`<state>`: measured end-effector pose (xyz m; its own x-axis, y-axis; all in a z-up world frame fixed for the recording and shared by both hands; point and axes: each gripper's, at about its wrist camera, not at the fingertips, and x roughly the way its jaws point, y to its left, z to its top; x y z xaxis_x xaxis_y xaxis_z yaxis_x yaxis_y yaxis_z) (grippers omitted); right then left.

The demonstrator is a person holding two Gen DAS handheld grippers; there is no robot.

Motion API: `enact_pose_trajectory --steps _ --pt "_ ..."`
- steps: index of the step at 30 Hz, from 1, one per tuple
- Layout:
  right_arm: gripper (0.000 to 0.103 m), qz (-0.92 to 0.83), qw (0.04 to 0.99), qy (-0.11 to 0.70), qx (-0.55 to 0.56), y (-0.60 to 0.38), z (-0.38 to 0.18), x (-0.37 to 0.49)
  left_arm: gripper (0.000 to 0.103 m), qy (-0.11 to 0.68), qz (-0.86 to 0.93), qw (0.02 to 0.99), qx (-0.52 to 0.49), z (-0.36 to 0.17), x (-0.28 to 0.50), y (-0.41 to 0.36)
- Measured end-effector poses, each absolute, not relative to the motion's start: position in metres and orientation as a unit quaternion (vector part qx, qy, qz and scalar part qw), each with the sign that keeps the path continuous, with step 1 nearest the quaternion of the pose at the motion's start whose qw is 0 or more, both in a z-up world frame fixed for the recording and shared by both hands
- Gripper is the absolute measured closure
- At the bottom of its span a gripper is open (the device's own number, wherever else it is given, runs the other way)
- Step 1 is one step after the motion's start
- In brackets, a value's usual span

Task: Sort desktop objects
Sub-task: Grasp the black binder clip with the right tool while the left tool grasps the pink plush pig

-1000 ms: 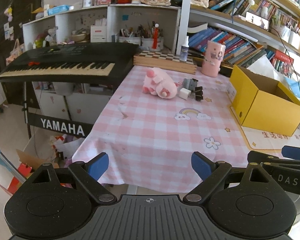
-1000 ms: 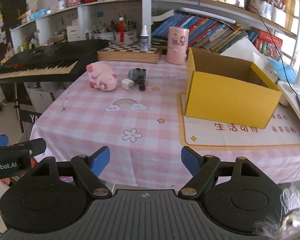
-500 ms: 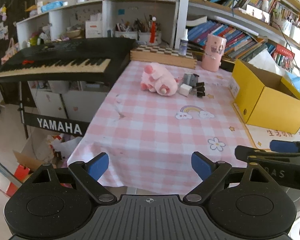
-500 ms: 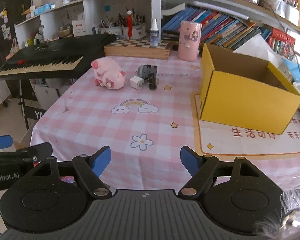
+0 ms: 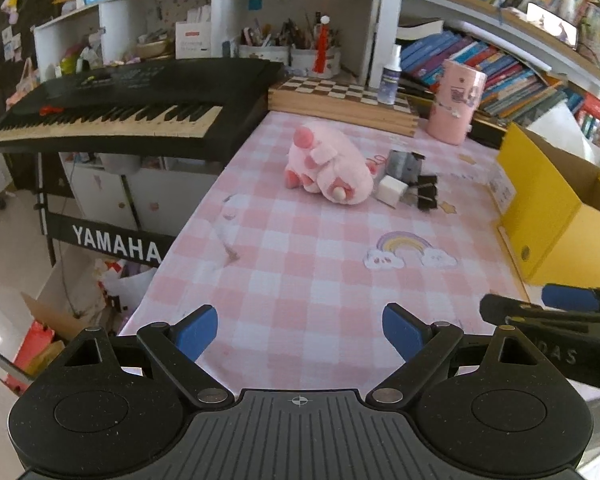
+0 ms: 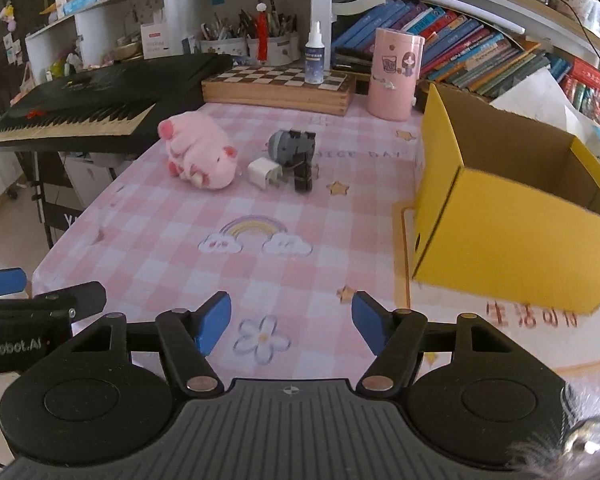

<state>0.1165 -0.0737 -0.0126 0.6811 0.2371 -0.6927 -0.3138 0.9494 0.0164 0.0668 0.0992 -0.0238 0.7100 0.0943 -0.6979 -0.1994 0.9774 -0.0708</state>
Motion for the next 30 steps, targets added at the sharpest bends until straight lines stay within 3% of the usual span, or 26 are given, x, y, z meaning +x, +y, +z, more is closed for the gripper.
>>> enact_pose_trajectory --steps 8,16,30 --pt "0.042 0.171 0.916 0.358 -0.056 -0.073 -0.017 0.155 0.011 0.360 0.099 0.926 -0.062 -0.016 0.118 0.097" --pt "0.058 0.177 0.922 0.339 -0.062 -0.072 -0.018 0.199 0.011 0.339 0.104 0.932 -0.069 -0.012 0.168 0.098" --pt "0.058 0.162 0.924 0.343 -0.048 -0.056 -0.032 0.269 0.011 0.366 0.115 0.921 -0.068 -0.032 0.258 0.099"
